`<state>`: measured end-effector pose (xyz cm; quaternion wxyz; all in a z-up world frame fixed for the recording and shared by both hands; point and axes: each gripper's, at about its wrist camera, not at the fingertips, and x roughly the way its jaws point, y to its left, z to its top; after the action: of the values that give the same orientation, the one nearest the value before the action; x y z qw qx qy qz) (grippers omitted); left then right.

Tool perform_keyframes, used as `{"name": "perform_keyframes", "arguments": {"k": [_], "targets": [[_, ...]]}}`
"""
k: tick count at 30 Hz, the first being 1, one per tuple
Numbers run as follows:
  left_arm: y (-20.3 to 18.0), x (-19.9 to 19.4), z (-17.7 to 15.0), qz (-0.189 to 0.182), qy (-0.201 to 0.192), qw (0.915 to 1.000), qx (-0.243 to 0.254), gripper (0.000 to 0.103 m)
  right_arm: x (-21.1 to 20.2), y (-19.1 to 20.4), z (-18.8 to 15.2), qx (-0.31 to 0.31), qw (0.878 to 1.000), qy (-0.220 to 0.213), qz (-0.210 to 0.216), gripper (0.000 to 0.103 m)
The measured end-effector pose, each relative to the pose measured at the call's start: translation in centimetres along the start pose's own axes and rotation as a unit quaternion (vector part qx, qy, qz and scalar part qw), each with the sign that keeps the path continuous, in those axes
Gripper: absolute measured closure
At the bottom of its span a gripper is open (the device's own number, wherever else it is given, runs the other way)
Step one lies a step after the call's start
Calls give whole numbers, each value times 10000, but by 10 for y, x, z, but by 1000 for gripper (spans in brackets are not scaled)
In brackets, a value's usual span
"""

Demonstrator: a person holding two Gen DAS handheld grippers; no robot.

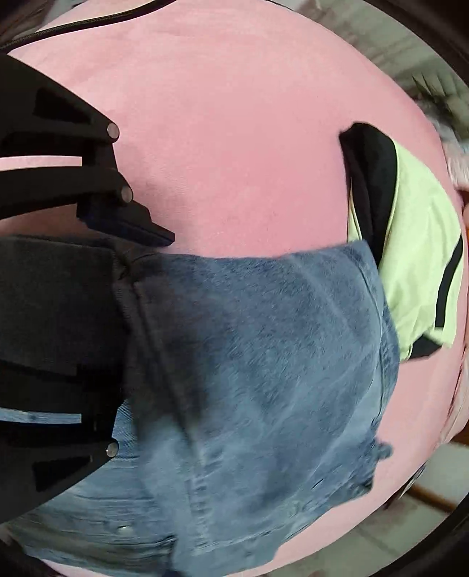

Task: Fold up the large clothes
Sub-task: 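Release the sleeve with the left tool while the right tool grasps the cuff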

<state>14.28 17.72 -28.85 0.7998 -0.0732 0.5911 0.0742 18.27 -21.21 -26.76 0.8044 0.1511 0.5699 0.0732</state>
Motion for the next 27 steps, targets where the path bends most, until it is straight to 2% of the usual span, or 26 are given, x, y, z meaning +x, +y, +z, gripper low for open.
{"name": "perform_keyframes", "arguments": {"k": [1, 5, 8, 13, 17, 22, 25, 27], "targets": [[1, -5, -1, -144, 29, 9998, 95, 52, 2, 4, 10, -79, 9999, 10, 110, 51], [7, -27, 2, -800, -15, 9966, 190, 47, 22, 18, 53, -538, 9966, 199, 590, 51], [16, -40, 10, -1330, -29, 9911, 31, 46, 47, 23, 79, -1016, 9932, 350, 456, 51], [32, -39, 21, -1646, -18, 9858, -319, 43, 88, 11, 97, -1228, 9867, 927, 518, 51], [35, -37, 27, -2166, 115, 9748, -517, 43, 97, 4, 98, -1273, 9833, 980, 853, 49], [36, -44, 26, -2304, 109, 9726, -293, 43, 99, 12, 96, -1635, 9699, 1104, 1428, 52], [40, -48, 30, -2265, 37, 9737, -227, 41, 108, 23, 97, -1865, 9662, 1114, 1392, 53], [42, -44, 38, -2056, -19, 9783, -261, 41, 108, 26, 96, -1957, 9648, 1079, 1388, 62]]}}
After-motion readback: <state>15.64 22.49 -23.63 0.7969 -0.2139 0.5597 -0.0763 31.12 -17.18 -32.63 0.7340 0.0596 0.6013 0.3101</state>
